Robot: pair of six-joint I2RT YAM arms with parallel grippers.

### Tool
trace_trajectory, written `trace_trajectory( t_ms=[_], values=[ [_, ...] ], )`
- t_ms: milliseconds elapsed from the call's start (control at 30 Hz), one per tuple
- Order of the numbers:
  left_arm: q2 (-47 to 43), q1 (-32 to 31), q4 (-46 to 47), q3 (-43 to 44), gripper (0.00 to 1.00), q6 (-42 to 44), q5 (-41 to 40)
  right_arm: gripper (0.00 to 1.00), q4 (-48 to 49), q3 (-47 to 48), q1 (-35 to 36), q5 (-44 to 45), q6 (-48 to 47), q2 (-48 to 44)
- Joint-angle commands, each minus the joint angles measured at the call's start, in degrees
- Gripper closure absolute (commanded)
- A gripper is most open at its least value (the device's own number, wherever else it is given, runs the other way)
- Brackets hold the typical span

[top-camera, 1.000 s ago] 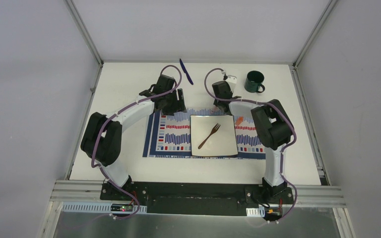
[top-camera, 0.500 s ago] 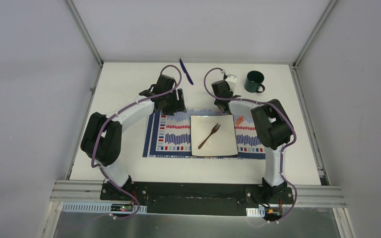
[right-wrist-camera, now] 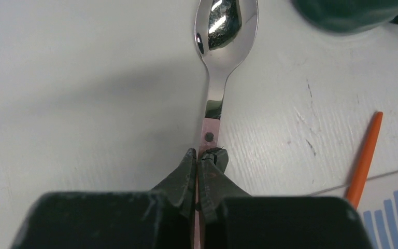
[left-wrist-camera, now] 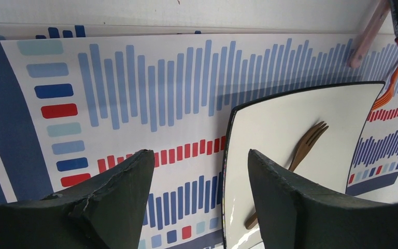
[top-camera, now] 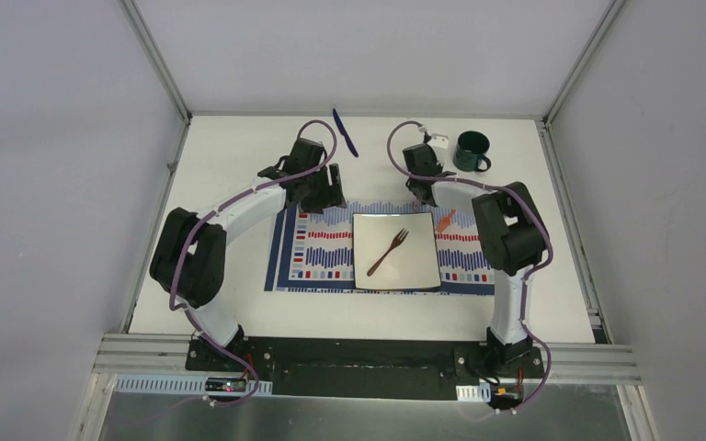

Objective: Set the dinner table for one person

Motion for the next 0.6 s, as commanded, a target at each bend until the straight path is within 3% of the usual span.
trace_trajectory(
  t_ms=[0, 367, 567],
  values=[
    [1.21, 0.33, 2.14, 2.59, 0.32, 0.32, 2.53, 1.00, 5.46, 2.77, -1.47, -3.25, -1.56, -0.70],
    [5.53, 0.15, 2.85, 5.98, 0.33, -0.58, 4.29, 1.00, 3.51, 6.95, -1.98, -5.96, -4.28, -1.48],
    [5.53, 0.15, 2.90, 5.34, 0.33, -0.61, 3.92, 1.00, -1.46, 3.00, -2.13, -4.23, -5.66, -8.49]
  ],
)
